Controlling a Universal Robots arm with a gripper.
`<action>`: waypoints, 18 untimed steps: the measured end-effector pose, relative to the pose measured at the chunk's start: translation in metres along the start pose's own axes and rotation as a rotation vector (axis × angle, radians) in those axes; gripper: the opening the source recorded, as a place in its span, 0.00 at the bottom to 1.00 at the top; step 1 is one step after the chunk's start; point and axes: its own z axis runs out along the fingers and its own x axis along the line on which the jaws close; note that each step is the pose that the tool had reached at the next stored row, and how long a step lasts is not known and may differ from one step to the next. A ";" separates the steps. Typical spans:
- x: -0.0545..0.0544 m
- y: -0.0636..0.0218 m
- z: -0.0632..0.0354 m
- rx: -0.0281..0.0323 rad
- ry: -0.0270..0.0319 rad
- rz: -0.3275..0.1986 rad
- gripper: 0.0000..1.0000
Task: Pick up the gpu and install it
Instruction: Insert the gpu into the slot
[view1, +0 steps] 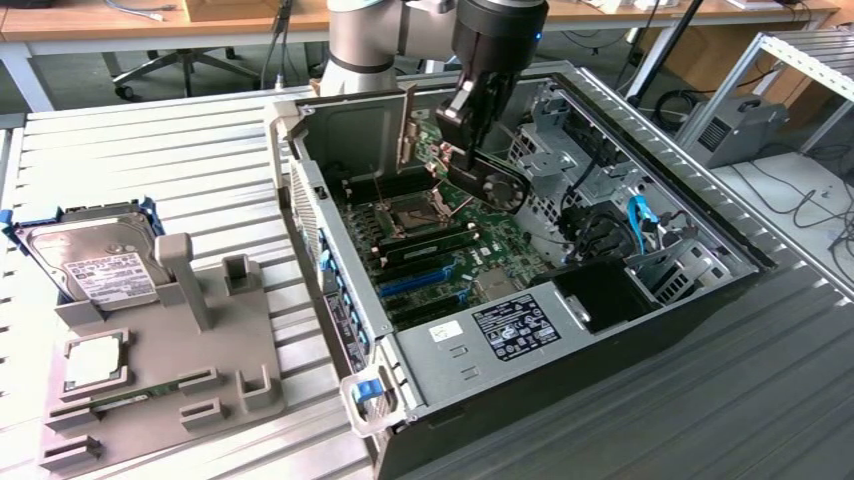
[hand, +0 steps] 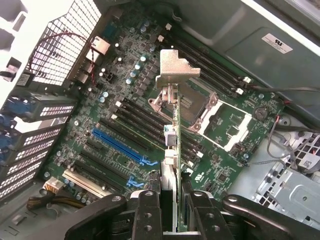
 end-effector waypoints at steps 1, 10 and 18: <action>0.000 0.0000 0.0000 0.0000 -0.0001 -0.003 0.26; 0.000 0.0000 0.0000 -0.0003 -0.0006 -0.021 0.26; 0.000 0.0000 0.0000 -0.0006 -0.0011 -0.039 0.26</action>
